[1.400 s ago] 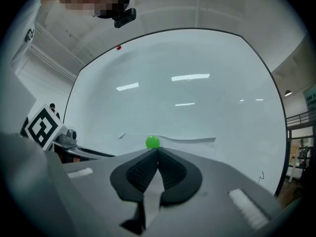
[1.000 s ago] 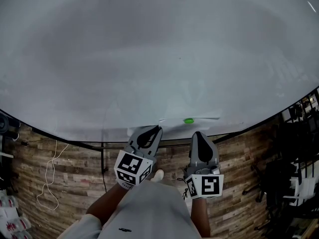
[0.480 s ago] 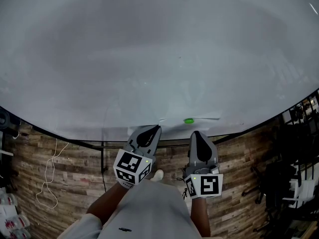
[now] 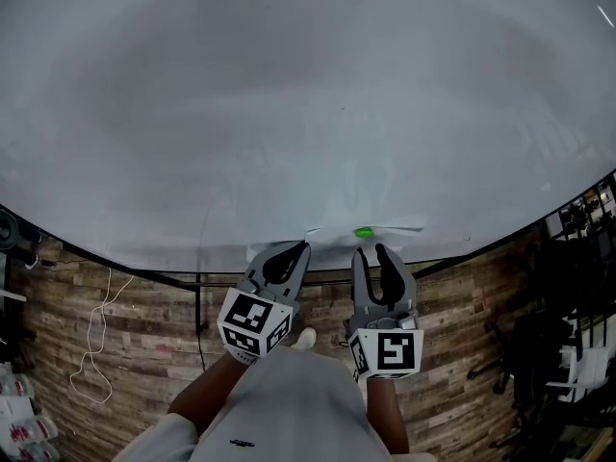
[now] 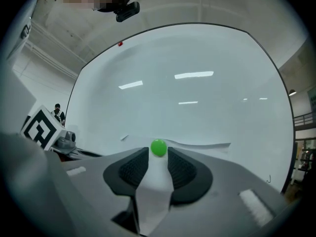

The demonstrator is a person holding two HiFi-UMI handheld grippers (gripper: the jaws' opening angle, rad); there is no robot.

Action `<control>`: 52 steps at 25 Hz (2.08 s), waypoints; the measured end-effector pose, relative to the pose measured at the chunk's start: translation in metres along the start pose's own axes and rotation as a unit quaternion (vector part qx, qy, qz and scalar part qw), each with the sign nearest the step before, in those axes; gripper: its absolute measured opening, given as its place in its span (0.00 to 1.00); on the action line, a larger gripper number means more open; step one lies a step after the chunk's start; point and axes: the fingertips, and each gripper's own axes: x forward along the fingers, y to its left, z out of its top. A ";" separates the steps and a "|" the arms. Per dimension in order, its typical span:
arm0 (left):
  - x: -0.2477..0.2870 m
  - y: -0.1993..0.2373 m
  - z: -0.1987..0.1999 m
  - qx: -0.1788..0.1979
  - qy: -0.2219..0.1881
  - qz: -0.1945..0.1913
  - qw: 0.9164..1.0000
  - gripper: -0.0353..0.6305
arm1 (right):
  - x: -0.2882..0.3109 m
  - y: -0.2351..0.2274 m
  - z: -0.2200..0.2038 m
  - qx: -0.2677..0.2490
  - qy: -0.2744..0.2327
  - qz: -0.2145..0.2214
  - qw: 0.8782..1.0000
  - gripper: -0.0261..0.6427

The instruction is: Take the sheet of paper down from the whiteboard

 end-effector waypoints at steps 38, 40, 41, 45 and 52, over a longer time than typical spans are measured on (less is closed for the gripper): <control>-0.004 -0.006 0.002 -0.001 0.003 -0.038 0.999 0.06 | 0.010 -0.005 -0.002 0.074 0.011 -0.075 0.994 0.23; -0.006 -0.011 0.001 0.002 0.006 -0.049 0.999 0.06 | 0.004 -0.005 -0.003 0.077 0.011 -0.085 0.993 0.23; -0.007 -0.014 0.000 0.003 0.007 -0.055 0.998 0.06 | 0.000 -0.005 -0.003 0.077 0.010 -0.089 0.993 0.23; -0.018 -0.026 -0.002 0.006 0.015 -0.087 0.996 0.06 | -0.017 -0.002 0.005 0.072 0.006 -0.109 0.991 0.23; -0.031 -0.048 -0.013 0.014 0.032 -0.139 0.990 0.06 | -0.049 -0.005 0.009 0.059 0.007 -0.143 0.988 0.23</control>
